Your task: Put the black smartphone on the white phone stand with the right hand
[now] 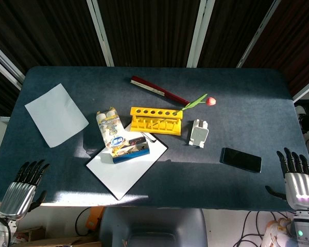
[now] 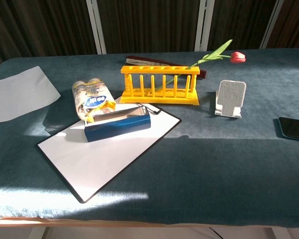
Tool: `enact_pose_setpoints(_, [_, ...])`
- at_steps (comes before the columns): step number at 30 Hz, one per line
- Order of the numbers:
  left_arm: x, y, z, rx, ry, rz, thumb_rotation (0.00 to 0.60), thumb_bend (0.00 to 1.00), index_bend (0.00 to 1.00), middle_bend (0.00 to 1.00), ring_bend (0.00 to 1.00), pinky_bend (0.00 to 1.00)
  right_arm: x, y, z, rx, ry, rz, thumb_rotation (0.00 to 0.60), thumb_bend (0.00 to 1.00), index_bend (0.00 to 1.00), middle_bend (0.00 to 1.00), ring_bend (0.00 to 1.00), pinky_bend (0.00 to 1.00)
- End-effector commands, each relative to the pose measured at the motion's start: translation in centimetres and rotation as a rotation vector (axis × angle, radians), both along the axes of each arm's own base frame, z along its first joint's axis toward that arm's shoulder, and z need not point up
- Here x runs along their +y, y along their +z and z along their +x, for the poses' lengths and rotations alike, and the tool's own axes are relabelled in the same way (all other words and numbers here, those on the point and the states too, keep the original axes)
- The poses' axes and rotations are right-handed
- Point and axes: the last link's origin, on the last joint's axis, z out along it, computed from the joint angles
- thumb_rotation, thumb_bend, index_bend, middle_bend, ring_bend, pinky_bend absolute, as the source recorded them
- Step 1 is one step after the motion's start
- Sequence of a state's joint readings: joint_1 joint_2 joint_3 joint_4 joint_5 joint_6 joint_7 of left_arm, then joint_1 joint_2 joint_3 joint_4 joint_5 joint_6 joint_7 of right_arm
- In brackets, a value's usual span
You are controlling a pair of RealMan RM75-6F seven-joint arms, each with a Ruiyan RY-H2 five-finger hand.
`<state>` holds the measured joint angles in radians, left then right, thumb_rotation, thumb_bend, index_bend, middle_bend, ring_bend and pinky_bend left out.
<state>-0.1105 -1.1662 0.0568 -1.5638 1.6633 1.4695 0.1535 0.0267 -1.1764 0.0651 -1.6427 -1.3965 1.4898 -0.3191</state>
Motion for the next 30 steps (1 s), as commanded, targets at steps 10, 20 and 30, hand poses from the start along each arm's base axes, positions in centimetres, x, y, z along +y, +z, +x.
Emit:
enact_pose_setpoints(10, [-0.1,0.5,-0.3,-0.006,0.005,0.005,0.600,0.37,0.00,0.00,0.00,0.00,-1.6,-0.8,-0.7,-0.010,-0.049,0.021,0.600,0.24,0.00,0.00,0.00,0.00])
enact_pose_setpoints(20, [-0.2,0.3,0.0,-0.009,-0.011,-0.024,0.600,0.37,0.00,0.00,0.00,0.00,-7.9,-0.5,-4.4,-0.124,-0.232,0.112,0.600,0.23,0.00,0.00,0.00,0.02])
enact_pose_setpoints(30, [-0.5,0.2,0.1,-0.010,-0.021,-0.025,0.600,0.37,0.00,0.00,0.00,0.00,-13.4,-0.7,-4.3,-0.101,-0.306,0.269,0.600,0.23,0.16,0.10,0.00,0.03])
